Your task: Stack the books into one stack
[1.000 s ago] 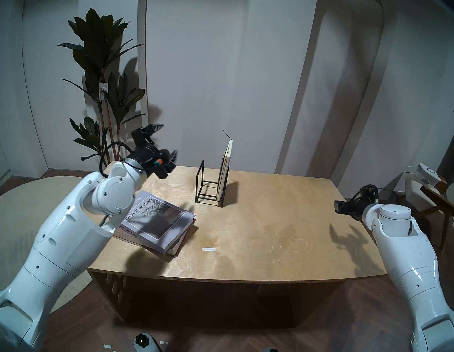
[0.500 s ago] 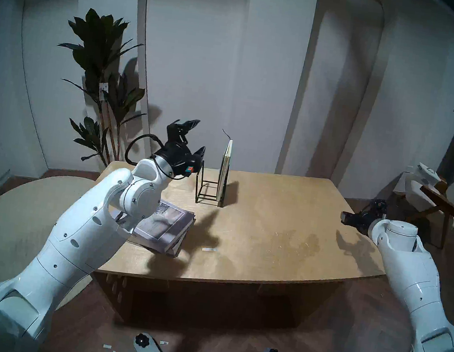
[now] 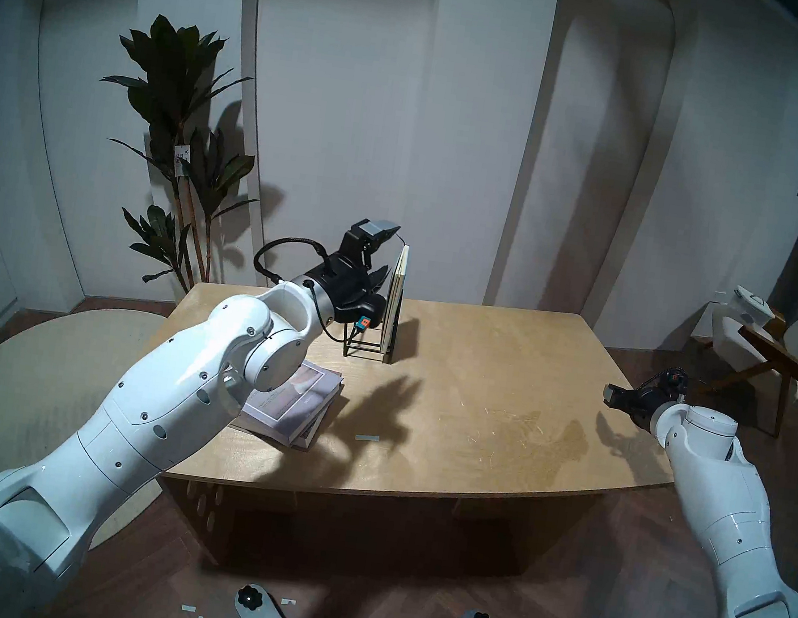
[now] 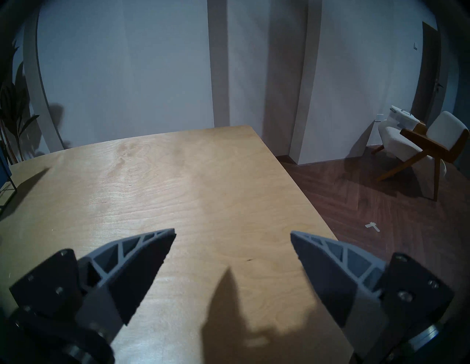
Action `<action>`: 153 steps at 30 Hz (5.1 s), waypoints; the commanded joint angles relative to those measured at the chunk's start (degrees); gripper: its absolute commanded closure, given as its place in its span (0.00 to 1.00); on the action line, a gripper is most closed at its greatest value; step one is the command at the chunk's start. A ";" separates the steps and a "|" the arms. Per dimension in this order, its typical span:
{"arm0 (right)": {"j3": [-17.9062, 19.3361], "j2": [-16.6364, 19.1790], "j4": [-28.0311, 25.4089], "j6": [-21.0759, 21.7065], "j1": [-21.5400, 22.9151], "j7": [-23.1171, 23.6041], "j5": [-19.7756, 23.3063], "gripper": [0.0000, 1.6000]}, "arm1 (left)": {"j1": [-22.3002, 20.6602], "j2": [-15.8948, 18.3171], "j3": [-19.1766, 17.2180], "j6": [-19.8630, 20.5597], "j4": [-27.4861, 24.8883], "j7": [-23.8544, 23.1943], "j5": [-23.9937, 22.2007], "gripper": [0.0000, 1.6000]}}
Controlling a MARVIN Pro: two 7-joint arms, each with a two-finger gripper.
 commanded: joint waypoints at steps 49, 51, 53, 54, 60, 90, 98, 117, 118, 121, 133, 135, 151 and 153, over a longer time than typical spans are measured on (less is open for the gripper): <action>17.66 -3.05 -14.90 -15.57 -11.53 10.12 10.29 0.00 | -27.40 -8.76 23.91 -4.58 27.42 -3.99 55.12 0.00; 18.32 -3.48 -15.55 -16.45 -12.34 10.70 10.55 0.00 | -28.30 -9.59 24.74 -4.26 29.04 -4.12 56.74 0.00; 18.89 -3.91 -16.05 -17.25 -13.05 11.24 10.79 0.00 | -29.00 -10.24 25.47 -3.67 30.68 -4.21 59.00 0.00; 19.33 -4.24 -16.47 -17.88 -13.59 11.66 10.95 0.00 | -29.80 -10.85 25.98 -3.26 32.03 -4.37 60.07 0.00; 20.96 -5.57 -17.99 -20.36 -15.67 13.39 11.49 0.00 | -31.95 -13.24 26.96 -1.60 37.12 -4.14 64.53 0.00; 24.61 -9.88 -20.32 -30.90 -20.43 20.79 12.02 0.00 | -38.66 -24.77 22.69 8.74 63.45 7.36 61.63 1.00; 24.73 -10.09 -20.14 -31.35 -20.36 21.37 11.97 0.00 | -39.80 -24.31 21.29 11.63 62.09 8.98 61.26 1.00; 24.81 -10.17 -19.77 -31.81 -20.21 22.22 11.99 0.00 | -41.54 -17.10 17.35 21.16 52.75 10.93 62.78 1.00; 24.81 -10.17 -19.76 -31.81 -20.20 22.26 11.99 0.00 | -41.50 -16.39 17.11 22.09 52.06 10.84 63.17 1.00; 24.82 -10.17 -19.73 -31.83 -20.19 22.32 11.99 0.00 | -41.37 -14.93 16.54 23.01 50.57 10.80 63.57 1.00; 24.83 -10.16 -19.51 -31.84 -20.10 22.65 12.03 0.00 | -39.86 -4.60 13.55 29.06 42.95 10.25 70.92 1.00; 24.83 -10.16 -19.49 -31.83 -20.08 22.68 12.03 0.00 | -39.62 -4.45 13.06 30.24 43.07 10.45 72.45 1.00; 24.82 -10.12 -19.14 -31.73 -19.93 23.07 12.10 0.00 | -32.71 7.21 8.58 39.25 37.35 14.71 87.41 1.00; 24.82 -10.12 -19.13 -31.74 -19.92 23.10 12.10 0.00 | -32.08 8.05 8.14 39.86 36.68 15.03 88.09 1.00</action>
